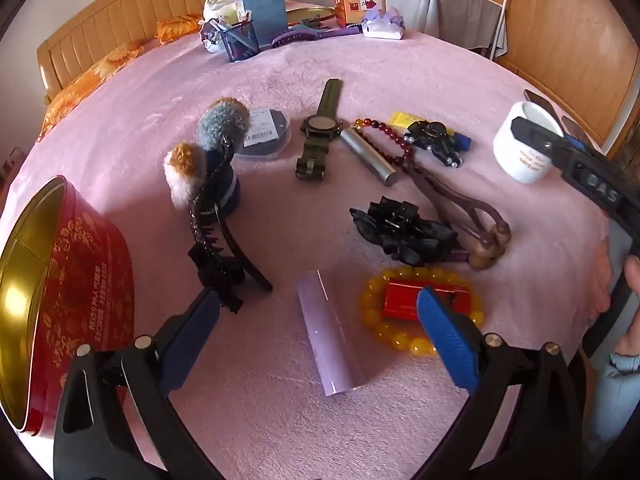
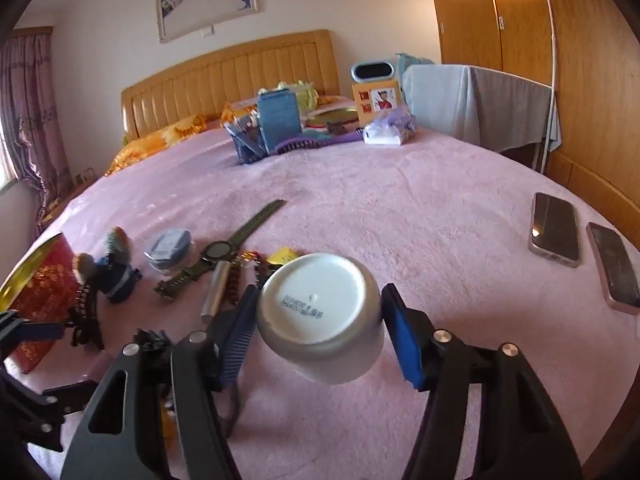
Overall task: Organize jewelry
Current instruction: 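Carry the lavender tube in the left tool while the right tool carries the white mug over the tin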
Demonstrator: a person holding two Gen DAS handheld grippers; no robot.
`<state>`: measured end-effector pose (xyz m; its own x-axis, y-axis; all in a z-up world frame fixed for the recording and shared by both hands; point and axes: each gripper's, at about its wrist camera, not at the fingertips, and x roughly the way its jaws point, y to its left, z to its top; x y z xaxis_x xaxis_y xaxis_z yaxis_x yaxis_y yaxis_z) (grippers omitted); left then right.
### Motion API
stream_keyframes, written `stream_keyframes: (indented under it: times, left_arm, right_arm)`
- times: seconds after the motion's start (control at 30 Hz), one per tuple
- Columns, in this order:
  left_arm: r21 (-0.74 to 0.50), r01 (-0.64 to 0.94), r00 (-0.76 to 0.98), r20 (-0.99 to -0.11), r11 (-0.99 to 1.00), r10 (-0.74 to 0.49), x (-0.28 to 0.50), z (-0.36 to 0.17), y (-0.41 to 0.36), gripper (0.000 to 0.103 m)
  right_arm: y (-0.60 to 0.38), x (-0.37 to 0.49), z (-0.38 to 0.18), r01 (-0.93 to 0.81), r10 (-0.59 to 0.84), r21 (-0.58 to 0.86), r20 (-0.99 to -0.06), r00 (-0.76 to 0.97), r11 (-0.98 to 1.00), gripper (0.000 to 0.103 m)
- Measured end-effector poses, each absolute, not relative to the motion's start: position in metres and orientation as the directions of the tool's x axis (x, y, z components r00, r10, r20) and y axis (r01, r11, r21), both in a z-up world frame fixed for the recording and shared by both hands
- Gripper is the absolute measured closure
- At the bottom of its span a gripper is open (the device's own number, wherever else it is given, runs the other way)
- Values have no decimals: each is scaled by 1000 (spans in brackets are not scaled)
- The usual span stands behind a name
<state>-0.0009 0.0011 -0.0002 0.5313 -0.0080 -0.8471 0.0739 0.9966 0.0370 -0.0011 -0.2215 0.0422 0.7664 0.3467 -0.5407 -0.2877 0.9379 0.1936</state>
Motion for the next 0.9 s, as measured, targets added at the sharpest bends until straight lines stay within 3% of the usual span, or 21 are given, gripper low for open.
stream_keyframes:
  times: [0.27,0.53,0.57,0.6,0.67,0.73,0.8,0.9]
  left_arm:
    - [94,65,489,-871,993,51,-6,-17,-2,7]
    - [-35,-48,480,-877,998,-8,5,-34,32,7]
    - [-5,-48,477,-879,999,18,7,-36,32,11]
    - [23,-39,473,-880,999,39,9,-37,30,28]
    - [72,-7,427,-901,997,68,-5,-32,18,47]
    - [28,28,433,-901,999,13,-4,-31,12,77]
    - [38,41,478,-878,998,14,-9,-23,6,81]
    - [-80,68,543,-833,994,-104,-19,-6,13,81]
  right_arm:
    - [-208,-48,67,-357,410,203,-505,759,912,39]
    - [-202,-65,78,-385,417,171,-493,763,907,39]
    - [-201,-65,79,-385,416,169,-496,762,907,39]
    - [-200,-66,78,-383,414,170,-500,761,908,39]
    - [-197,-67,79,-384,415,170,-506,756,908,39]
    - [-193,-71,82,-391,417,163,-506,755,906,39]
    - [-187,-76,88,-402,419,149,-503,755,903,39]
    - [-179,-85,96,-420,420,119,-497,759,900,39]
